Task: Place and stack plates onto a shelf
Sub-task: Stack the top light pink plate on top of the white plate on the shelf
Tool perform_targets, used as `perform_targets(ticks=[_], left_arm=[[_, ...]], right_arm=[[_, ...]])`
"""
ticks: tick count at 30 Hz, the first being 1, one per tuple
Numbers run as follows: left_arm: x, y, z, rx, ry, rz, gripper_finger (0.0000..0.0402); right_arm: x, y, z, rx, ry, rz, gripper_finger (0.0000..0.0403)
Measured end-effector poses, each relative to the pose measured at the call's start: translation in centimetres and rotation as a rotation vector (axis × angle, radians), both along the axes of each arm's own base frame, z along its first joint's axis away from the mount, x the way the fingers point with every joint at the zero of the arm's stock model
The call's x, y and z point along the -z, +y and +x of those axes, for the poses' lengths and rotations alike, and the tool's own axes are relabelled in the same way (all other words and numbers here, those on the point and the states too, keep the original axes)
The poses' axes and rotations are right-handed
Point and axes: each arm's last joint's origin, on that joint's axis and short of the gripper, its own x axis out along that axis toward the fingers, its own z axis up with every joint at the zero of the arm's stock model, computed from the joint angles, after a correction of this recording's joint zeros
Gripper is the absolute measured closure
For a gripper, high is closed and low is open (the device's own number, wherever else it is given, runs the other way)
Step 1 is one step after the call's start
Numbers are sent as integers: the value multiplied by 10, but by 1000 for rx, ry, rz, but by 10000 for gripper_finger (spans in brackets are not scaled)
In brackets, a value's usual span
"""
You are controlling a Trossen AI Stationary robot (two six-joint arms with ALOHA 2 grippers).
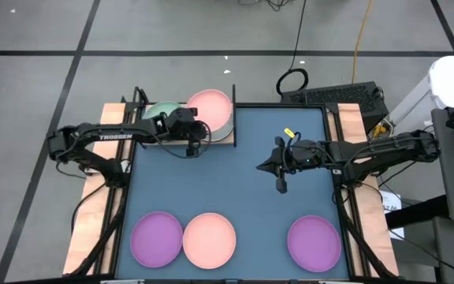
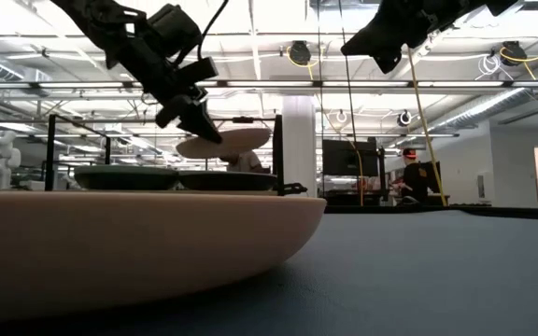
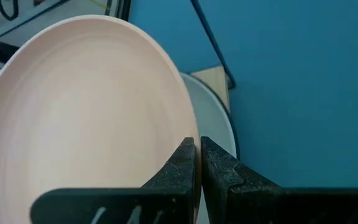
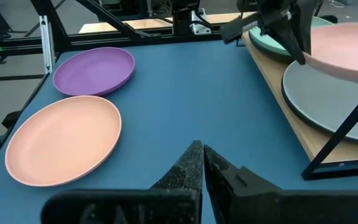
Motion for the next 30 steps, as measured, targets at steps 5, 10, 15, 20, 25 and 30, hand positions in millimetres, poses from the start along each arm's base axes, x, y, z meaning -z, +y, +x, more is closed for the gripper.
perform_targets(ticks=[5,10,15,20,25,30], left_arm=[[14,4,8,-2,23,-11,391],[22,5,13,-9,35,-26,391],[24,6,13,-26,28,-43,390],[24,6,13,-42,24,-61,373],[24,5,13,-43,26,-64,369],[23,6,14,-49,13,-61,366]], right_arm=[[0,0,0,2,0,-1,403],[0,0,0,2,0,-1,403],[0,0,0,3,0,-2,403],[0,0,0,3,0,-1,403],[0,0,0,3,0,-1,403],[0,0,0,3,0,-2,403]])
